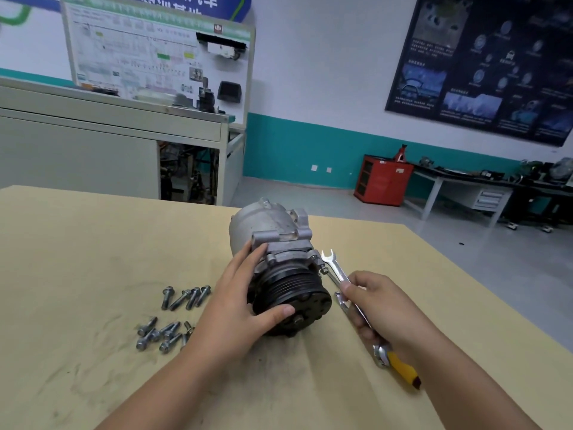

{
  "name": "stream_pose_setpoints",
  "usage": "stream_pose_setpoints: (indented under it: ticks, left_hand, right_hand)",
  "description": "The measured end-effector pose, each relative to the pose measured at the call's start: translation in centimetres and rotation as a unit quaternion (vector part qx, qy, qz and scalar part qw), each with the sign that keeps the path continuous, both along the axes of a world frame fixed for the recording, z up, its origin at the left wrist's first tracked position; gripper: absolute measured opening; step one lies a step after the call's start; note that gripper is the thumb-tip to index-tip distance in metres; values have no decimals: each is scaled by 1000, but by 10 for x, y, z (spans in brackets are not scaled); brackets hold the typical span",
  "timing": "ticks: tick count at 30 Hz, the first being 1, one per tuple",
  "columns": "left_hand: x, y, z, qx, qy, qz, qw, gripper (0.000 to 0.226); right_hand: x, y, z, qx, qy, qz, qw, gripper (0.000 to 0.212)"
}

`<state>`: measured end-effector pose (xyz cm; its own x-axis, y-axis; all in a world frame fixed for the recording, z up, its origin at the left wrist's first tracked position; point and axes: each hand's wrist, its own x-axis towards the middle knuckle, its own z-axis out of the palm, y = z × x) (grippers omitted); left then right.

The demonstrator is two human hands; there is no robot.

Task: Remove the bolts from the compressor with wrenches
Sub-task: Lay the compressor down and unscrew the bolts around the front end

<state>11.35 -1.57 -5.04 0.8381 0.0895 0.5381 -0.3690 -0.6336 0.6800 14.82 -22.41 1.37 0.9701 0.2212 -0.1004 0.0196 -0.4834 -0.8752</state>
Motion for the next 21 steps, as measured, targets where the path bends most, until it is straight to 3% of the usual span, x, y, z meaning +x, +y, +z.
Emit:
stream_pose_setpoints:
  ticks: [6, 21]
  left_hand:
    - [1, 1, -2, -6, 4, 0, 1000, 85]
    - [-4, 0, 3, -19, 21, 7, 1000, 88]
  right_hand:
    - [-1, -14, -13, 45, 99, 16, 994, 28]
    - [14, -18, 0, -18, 99, 63, 993, 31]
